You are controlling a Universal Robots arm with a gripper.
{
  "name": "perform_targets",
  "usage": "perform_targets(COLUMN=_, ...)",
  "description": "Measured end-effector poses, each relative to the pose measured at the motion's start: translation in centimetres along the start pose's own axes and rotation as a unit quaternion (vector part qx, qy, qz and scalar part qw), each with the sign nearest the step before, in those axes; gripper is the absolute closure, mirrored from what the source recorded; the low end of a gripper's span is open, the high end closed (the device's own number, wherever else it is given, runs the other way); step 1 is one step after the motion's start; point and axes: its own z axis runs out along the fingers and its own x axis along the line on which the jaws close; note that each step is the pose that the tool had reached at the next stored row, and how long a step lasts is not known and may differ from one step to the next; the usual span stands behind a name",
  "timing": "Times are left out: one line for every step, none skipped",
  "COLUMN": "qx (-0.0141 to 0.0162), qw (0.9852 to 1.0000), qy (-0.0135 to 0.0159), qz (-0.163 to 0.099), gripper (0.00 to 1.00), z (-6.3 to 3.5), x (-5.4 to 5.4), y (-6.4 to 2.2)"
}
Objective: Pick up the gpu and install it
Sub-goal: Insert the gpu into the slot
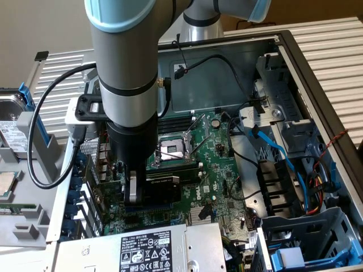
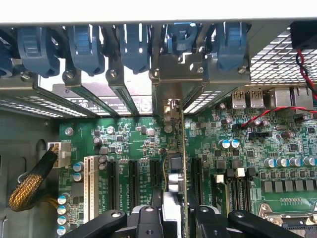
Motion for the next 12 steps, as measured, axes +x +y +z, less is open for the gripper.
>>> perform_targets(qx=0.0, qw=1.0, qy=0.0, qz=0.0, gripper=0.71, z=0.0, x=0.0, y=0.0)
perform_targets(qx=0.0, qw=1.0, qy=0.0, qz=0.0, gripper=0.71, z=-0.01, x=0.0, y=-0.01)
perform_targets(qx=-0.0001, qw=1.0, qy=0.0001, qz=0.0, gripper=0.71, z=-0.02, x=0.0, y=-0.03)
perform_targets(qx=-0.0002, qw=1.0, qy=0.0001, qz=0.0, gripper=0.71, z=-0.03, x=0.0, y=-0.07)
perform_targets(qx=-0.0002, qw=1.0, qy=0.0001, qz=0.0, gripper=0.71, z=-0.04, x=-0.01, y=-0.11)
perform_targets(qx=-0.0001, qw=1.0, qy=0.0001, qz=0.0, gripper=0.71, z=-0.03, x=-0.01, y=-0.13)
perform_targets(qx=-0.0001, qw=1.0, qy=0.0, qz=0.0, gripper=0.71, z=-0.03, x=-0.01, y=-0.14)
perform_targets(qx=0.0, qw=1.0, qy=0.0, qz=0.0, gripper=0.71, z=-0.03, x=-0.01, y=-0.15)
perform_targets(qx=0.0, qw=1.0, qy=0.0, qz=0.0, gripper=0.71, z=-0.03, x=-0.01, y=-0.16)
perform_targets(qx=0.0, qw=1.0, qy=0.0, qz=0.0, gripper=0.71, z=-0.03, x=-0.01, y=-0.16)
perform_targets(qx=0.0, qw=1.0, qy=0.0, qz=0.0, gripper=0.71, z=-0.03, x=-0.01, y=-0.16)
perform_targets(qx=0.0, qw=1.0, qy=0.0, qz=0.0, gripper=0.71, z=-0.03, x=-0.01, y=-0.16)
